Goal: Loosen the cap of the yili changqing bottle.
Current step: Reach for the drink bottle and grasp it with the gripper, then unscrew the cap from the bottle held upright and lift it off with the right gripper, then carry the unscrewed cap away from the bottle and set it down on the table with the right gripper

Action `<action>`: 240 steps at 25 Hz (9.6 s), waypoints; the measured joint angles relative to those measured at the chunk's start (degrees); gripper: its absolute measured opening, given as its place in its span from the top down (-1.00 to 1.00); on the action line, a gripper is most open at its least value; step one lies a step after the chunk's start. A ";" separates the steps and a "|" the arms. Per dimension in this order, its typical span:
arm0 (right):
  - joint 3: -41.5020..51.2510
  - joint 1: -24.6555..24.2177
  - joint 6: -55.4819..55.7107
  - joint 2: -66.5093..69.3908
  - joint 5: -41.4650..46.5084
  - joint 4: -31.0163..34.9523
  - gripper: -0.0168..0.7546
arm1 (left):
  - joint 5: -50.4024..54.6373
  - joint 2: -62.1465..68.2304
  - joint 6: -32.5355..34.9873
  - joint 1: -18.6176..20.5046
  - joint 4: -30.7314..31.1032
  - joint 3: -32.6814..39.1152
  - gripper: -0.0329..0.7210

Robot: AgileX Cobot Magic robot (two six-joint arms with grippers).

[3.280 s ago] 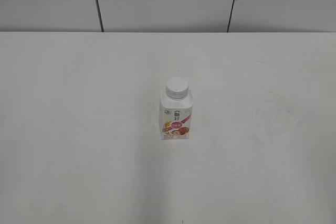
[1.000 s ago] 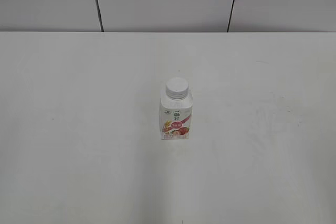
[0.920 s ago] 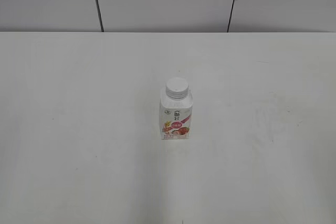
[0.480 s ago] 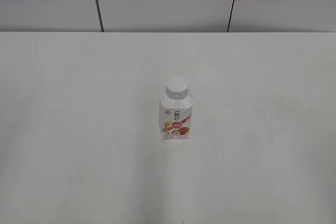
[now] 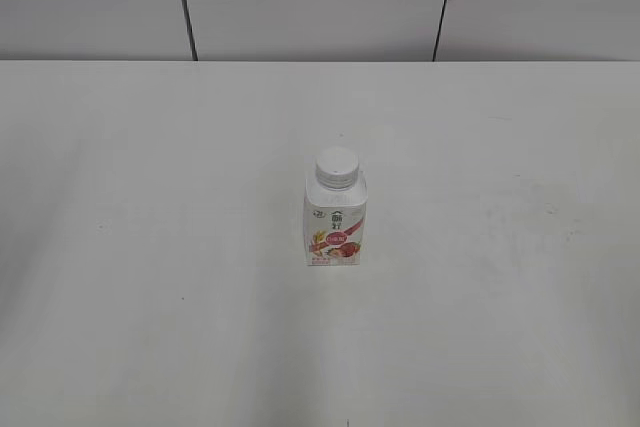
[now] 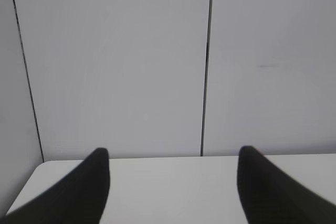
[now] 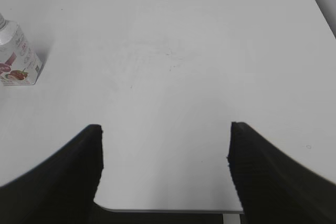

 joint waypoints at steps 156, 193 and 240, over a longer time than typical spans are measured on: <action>-73.26 30.59 10.15 119.75 7.21 9.61 -0.21 | -52.72 93.16 -26.24 -16.78 73.09 -38.87 -0.15; -73.73 30.90 -51.44 123.08 7.96 9.99 -0.08 | -52.63 93.16 -26.19 -16.80 73.79 -38.87 -0.14; -56.87 7.03 -8.66 107.37 4.04 5.29 -0.05 | -52.64 93.16 -26.26 -16.75 74.07 -38.98 -0.14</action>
